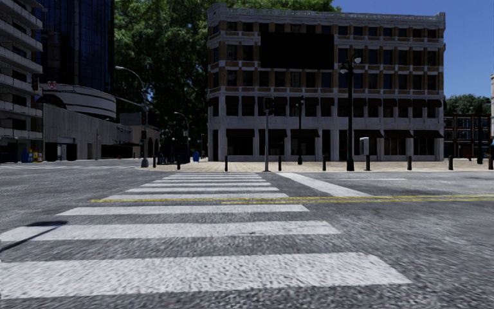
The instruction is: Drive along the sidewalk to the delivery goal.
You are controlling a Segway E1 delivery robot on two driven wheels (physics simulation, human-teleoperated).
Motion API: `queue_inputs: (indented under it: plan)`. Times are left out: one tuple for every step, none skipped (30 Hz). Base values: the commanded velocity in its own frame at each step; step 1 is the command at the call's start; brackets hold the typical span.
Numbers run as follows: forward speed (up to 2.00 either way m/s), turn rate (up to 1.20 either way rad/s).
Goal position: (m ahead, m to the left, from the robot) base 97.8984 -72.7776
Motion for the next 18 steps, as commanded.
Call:
queue_inputs:
  plan:
    - [2.00, 0.00]
    - [2.00, 0.00]
    - [2.00, 0.00]
    - [2.00, 0.00]
    - [2.00, 0.00]
    - [2.00, 0.00]
    - [2.00, 0.00]
    - [2.00, 0.00]
    - [2.00, 0.00]
    - [2.00, 0.00]
    - [2.00, 0.00]
    - [2.00, 0.00]
    - [2.00, 0.00]
    - [2.00, 0.00]
    - [2.00, 0.00]
    - [2.00, 0.00]
    - [2.00, 0.00]
    - [2.00, 0.00]
